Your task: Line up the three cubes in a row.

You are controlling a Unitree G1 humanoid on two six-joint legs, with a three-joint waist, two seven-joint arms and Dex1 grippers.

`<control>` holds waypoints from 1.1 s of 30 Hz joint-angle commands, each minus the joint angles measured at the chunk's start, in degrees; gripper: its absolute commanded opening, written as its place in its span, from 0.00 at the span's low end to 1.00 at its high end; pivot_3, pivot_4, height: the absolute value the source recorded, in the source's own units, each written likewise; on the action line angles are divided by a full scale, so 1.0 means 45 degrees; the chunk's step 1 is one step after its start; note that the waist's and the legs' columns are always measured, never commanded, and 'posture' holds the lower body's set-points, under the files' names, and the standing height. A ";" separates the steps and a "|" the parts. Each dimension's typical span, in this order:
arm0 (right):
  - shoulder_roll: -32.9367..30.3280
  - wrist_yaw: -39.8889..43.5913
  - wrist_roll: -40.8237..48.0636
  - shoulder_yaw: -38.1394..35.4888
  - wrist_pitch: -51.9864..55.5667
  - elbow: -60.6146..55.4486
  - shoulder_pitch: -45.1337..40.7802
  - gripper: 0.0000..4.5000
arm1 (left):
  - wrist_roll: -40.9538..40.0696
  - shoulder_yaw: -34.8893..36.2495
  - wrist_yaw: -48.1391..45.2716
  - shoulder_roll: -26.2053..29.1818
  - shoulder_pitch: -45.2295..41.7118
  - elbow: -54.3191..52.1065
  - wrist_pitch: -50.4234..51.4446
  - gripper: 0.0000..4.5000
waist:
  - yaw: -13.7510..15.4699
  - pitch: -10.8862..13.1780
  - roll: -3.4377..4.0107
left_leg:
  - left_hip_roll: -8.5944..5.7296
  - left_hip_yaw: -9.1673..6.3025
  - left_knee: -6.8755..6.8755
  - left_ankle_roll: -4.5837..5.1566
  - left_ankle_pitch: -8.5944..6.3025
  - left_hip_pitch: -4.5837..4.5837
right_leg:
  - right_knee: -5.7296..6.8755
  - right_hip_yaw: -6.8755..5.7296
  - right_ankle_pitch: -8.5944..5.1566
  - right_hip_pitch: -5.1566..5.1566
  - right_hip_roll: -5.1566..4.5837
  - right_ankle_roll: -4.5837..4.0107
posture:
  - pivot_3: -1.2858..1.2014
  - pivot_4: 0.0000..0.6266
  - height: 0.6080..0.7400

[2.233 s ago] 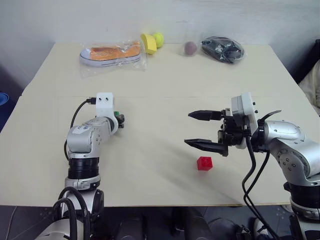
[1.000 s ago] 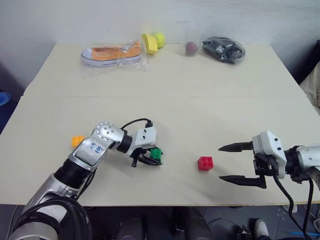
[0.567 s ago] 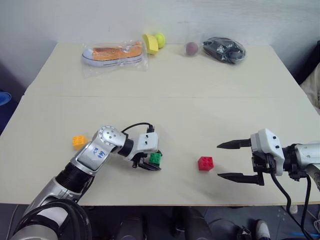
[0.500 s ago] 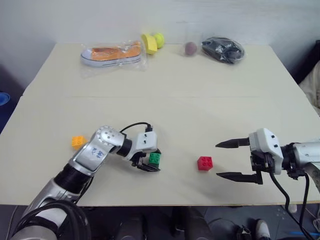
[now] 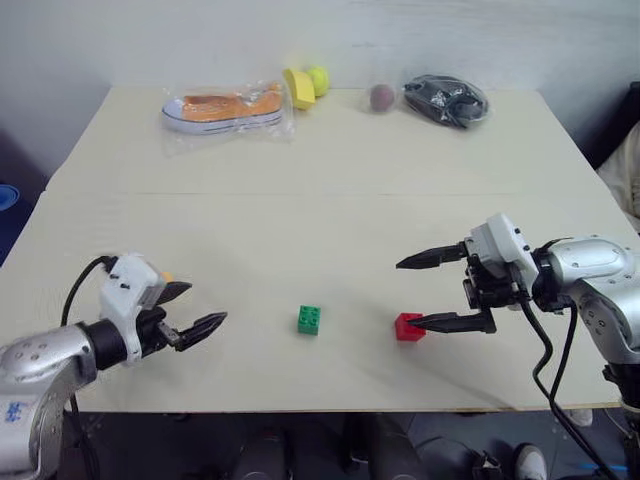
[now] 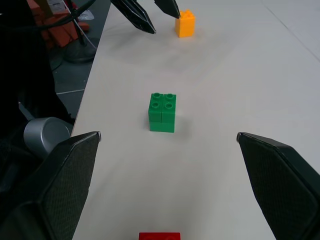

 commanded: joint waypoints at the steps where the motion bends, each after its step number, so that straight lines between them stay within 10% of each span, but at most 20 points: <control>1: 0.0097 0.0271 -0.0041 -0.0089 -0.0266 0.0180 -0.0381 1.00 | 0.0821 0.0808 0.2721 -0.1479 -0.0092 -0.1087 0.0855 1.00 | 0.0032 -0.0001 -0.0001 | -0.0001 -0.0001 0.0000 -0.0001 0.0000 0.0001 | 0.0002 0.0000 0.0000 0.0000 0.0000 0.0000 | 0.52 0.24 1.00; 23: 0.0814 -0.0089 -0.0010 -0.0125 0.0086 -0.0119 -0.0778 1.00 | 0.1949 -0.1118 0.5977 -0.1732 -0.3062 0.4944 -0.1405 1.00 | -0.0009 -0.0002 -0.0003 | 0.0009 0.0015 -0.0010 -0.0013 -0.0005 0.0006 | 0.0007 -0.0002 0.0001 -0.0011 0.0009 -0.0001 | 0.52 0.24 1.00; 33: 0.0745 -0.0525 0.0107 -0.0341 0.0285 -0.0517 -0.0399 1.00 | 0.1600 -0.0897 0.6627 -0.2140 -0.2733 0.3737 -0.0272 0.37 | -0.0021 -0.0002 -0.0003 | 0.0012 0.0017 -0.0012 -0.0019 -0.0008 0.0007 | 0.0008 -0.0001 0.0001 -0.0013 0.0009 0.0000 | 0.52 0.24 1.00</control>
